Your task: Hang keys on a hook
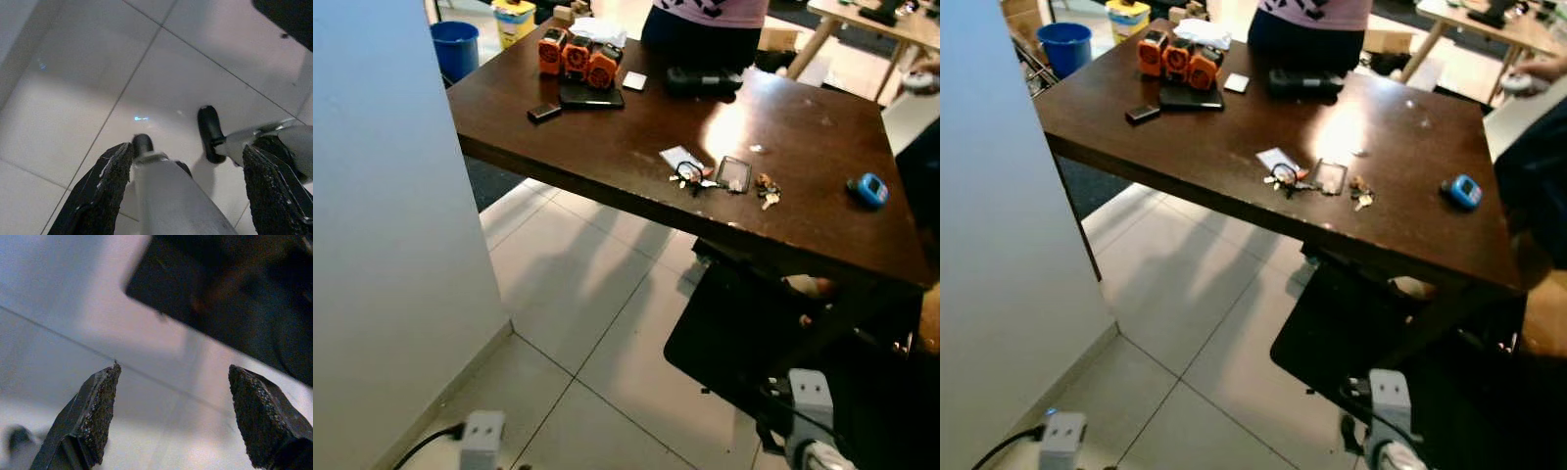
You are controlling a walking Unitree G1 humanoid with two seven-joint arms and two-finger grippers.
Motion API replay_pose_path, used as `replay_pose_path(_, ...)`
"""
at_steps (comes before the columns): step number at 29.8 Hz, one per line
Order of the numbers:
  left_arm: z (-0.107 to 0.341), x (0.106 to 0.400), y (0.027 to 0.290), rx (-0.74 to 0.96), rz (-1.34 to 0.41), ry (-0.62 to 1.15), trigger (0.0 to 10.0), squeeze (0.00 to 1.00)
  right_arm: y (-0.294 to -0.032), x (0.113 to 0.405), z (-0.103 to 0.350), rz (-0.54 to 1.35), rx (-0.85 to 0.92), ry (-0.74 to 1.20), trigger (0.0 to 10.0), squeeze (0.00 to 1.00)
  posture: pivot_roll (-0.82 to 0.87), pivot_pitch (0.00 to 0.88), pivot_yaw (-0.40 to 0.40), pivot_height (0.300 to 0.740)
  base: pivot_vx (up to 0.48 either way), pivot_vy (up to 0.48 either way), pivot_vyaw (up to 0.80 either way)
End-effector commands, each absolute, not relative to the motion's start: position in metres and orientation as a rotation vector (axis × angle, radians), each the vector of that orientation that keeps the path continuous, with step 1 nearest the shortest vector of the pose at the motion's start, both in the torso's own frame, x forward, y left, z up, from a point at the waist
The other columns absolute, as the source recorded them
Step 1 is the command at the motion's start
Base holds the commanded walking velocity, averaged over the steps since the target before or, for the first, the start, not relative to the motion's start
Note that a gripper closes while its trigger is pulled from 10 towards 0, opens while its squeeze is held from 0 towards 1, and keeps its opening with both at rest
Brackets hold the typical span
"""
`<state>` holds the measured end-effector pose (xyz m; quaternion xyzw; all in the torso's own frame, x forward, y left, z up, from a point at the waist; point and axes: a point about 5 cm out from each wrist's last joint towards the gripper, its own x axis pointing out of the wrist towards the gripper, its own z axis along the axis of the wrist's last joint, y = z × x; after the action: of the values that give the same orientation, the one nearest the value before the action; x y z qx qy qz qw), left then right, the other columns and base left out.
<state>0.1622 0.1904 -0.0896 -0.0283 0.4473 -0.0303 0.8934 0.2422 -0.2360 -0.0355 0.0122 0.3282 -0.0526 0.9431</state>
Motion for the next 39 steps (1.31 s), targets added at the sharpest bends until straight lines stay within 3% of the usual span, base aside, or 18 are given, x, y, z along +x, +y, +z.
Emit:
replay_pose_path(1, -0.095, 0.148, 0.194, -0.065, -0.05, 0.974, 10.0, 0.0, -0.22, 0.261, -0.022, -0.016, 0.077, 0.568, 10.0, 0.0, 0.07, 0.061, -0.013, 0.74, 0.0, 0.0, 0.0)
replay_pose_path(4, -0.095, 0.149, 0.194, -0.066, -0.05, 0.971, 10.0, 0.0, -0.214, 0.268, -0.017, 0.013, 0.096, 0.535, 10.0, 0.0, 0.07, 0.061, -0.013, 0.74, 0.0, 0.0, 0.0)
replay_pose_path(5, -0.094, 0.15, 0.193, -0.069, -0.05, 0.964, 10.0, 0.0, -0.202, 0.282, -0.005, 0.083, 0.127, 0.466, 10.0, 0.0, 0.06, 0.063, -0.01, 0.74, 0.0, 0.0, 0.0)
replay_pose_path(14, -0.092, 0.155, 0.192, -0.082, -0.048, 0.939, 10.0, 0.0, -0.16, 0.309, 0.024, 0.329, 0.144, 0.32, 10.0, 0.0, 0.06, 0.07, -0.018, 0.74, 0.0, 0.0, 0.0)
replay_pose_path(22, -0.093, 0.156, 0.188, -0.097, -0.04, 0.938, 10.0, 0.0, -0.161, 0.302, 0.013, 0.305, 0.104, 0.389, 10.0, 0.0, 0.05, 0.053, -0.035, 0.74, 0.0, 0.0, 0.0)
replay_pose_path(28, -0.096, 0.152, 0.18, -0.101, -0.037, 0.97, 10.0, 0.0, -0.169, 0.28, -0.013, 0.266, 0.062, 0.534, 10.0, 0.0, 0.04, 0.0, -0.072, 0.74, 0.0, 0.0, 0.0)
replay_pose_path(39, -0.092, 0.163, 0.172, -0.085, -0.077, 0.953, 10.0, 0.0, -0.167, 0.275, -0.019, 0.274, 0.037, 0.58, 10.0, 0.0, 0.04, 0.0, -0.076, 0.74, 0.0, 0.0, 0.0)
